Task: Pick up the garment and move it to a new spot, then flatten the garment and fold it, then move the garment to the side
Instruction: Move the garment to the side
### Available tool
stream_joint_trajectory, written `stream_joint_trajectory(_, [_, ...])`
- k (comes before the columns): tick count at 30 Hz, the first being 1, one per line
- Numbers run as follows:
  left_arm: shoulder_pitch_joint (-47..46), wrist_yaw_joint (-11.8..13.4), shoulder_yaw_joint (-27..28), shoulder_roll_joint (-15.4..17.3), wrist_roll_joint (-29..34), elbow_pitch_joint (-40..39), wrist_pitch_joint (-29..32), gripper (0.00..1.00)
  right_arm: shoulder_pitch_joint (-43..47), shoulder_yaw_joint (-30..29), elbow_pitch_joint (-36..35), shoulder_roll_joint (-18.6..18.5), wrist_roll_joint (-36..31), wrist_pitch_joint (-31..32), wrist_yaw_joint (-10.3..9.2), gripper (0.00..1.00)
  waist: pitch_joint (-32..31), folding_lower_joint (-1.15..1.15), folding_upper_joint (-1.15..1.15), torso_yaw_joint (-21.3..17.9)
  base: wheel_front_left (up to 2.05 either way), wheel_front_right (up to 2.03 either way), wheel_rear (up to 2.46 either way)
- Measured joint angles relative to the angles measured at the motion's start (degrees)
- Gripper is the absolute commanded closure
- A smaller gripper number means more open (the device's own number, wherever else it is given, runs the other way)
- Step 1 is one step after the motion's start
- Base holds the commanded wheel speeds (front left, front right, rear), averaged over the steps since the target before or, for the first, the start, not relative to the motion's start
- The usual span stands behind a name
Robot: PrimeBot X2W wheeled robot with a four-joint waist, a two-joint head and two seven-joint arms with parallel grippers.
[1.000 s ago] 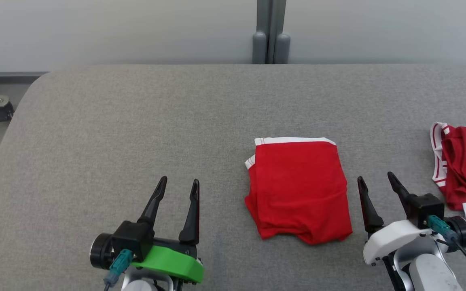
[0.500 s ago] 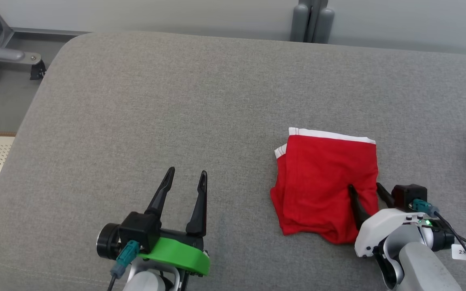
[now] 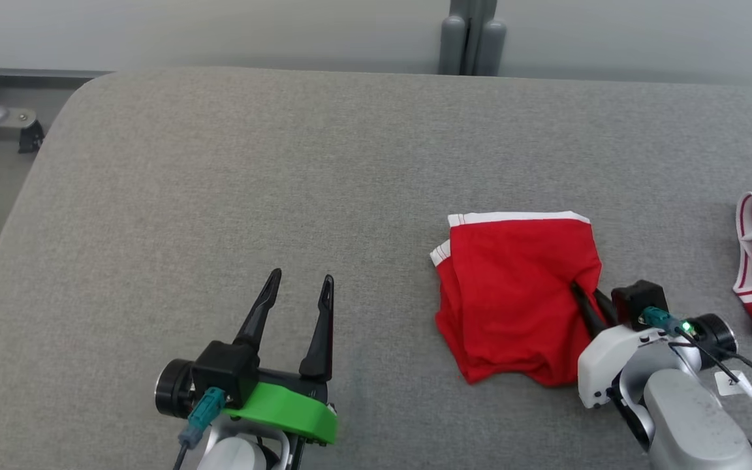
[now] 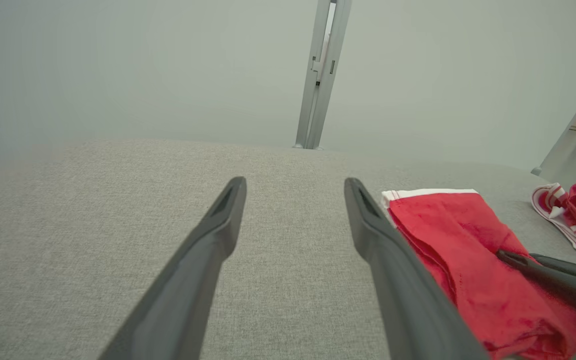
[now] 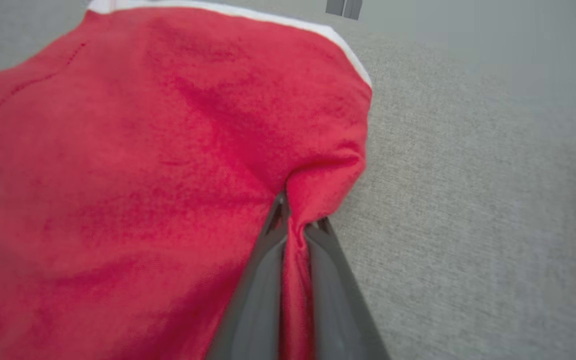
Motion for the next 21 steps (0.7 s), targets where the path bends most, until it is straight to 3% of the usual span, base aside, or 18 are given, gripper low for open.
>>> stream_joint_trajectory(9, [-1.0, -0.6, -1.6, 0.0, 0.7, -0.5, 0.0, 0.00, -6.4, 9.8, -3.6, -9.1, -6.5, -0.9, 0.00, 1.00, -0.5, 0.00, 0.00, -6.8, 0.00, 0.00, 0.00])
stream_joint_trajectory(21, [-7.6, -1.0, -6.4, -0.1, 1.2, -0.2, 0.0, 0.00, -18.2, 17.4, -4.6, -25.1, -3.1, 0.6, 0.00, 1.00, 4.6, 0.00, 0.00, -14.6, 0.00, 0.00, 0.00])
